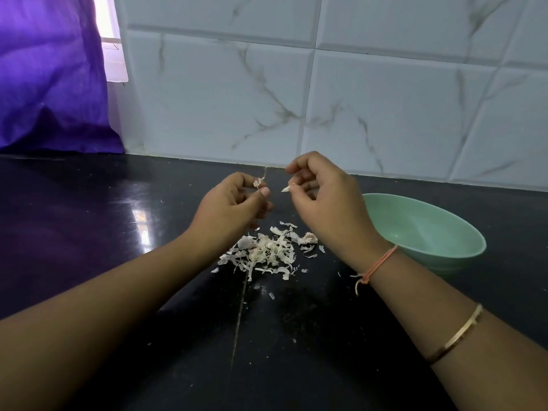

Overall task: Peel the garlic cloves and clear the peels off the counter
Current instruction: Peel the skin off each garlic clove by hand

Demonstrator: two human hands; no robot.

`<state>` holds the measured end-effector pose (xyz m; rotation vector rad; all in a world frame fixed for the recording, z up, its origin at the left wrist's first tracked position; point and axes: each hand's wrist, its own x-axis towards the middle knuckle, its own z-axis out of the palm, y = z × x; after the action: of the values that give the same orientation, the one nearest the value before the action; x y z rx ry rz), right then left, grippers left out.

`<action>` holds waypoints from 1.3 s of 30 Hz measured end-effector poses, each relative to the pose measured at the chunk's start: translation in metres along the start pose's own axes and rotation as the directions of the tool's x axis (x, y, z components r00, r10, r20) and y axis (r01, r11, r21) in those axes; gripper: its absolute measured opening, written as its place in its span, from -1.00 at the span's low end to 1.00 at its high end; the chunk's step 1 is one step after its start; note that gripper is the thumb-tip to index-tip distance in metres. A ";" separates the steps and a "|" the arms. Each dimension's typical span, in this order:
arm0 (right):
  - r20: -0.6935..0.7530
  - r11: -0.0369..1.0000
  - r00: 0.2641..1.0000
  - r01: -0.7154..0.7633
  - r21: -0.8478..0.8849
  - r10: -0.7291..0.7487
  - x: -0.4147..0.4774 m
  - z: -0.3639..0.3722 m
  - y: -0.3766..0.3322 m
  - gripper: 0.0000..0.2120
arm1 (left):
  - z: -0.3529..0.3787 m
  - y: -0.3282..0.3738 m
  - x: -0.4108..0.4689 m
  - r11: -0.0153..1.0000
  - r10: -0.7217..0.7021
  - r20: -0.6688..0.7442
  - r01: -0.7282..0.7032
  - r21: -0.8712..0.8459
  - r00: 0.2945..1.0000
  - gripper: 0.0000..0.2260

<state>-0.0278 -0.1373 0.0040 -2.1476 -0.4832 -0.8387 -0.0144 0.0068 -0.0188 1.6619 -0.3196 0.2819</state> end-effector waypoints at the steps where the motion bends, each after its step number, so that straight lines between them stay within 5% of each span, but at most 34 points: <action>1: -0.017 0.988 0.996 0.083 -0.132 -0.086 0.001 -0.003 0.000 -0.85 | -0.001 0.000 0.000 0.999 0.001 -0.013 -0.001 0.035 1.000 -0.92; 5: -0.055 0.879 0.984 0.124 -0.460 -0.168 0.007 -0.018 -0.005 -0.88 | -0.004 0.001 0.001 0.990 0.016 -0.007 -0.014 0.140 1.000 -0.79; 9: -0.036 0.713 0.997 -0.072 -0.697 0.066 0.011 -0.037 -0.011 -0.83 | -0.004 -0.001 -0.001 0.960 0.041 -0.001 -0.039 0.278 0.999 -0.87; 13: -0.018 0.651 0.956 -0.214 -0.728 0.294 0.008 -0.047 -0.017 -0.95 | -0.004 0.000 -0.001 0.952 0.028 0.033 -0.037 0.304 0.999 -0.82; 20: 0.018 0.571 0.890 -0.278 -0.772 0.456 0.007 -0.051 -0.017 -0.75 | -0.002 -0.001 -0.002 0.961 -0.004 0.068 -0.015 0.278 0.998 -0.84; 24: 0.040 0.622 0.941 -0.189 -0.760 0.335 0.007 -0.046 -0.016 -0.92 | -0.002 0.002 -0.003 0.948 0.003 0.034 -0.013 0.318 0.999 -0.87; 30: 0.179 0.758 0.984 0.124 -0.640 -0.010 0.006 -0.026 -0.019 -0.79 | -0.004 0.003 -0.003 0.936 0.004 -0.028 0.006 0.352 1.000 -0.86; 39: 0.483 0.850 0.853 0.097 -0.517 0.196 -0.013 0.010 -0.005 -0.74 | -0.008 -0.001 0.001 0.938 -0.014 -0.090 0.044 0.345 0.996 -0.84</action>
<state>-0.0358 -0.1276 -0.0079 -2.9148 -0.4961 -0.3524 -0.0127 0.0147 -0.0187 1.9941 -0.1861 0.4042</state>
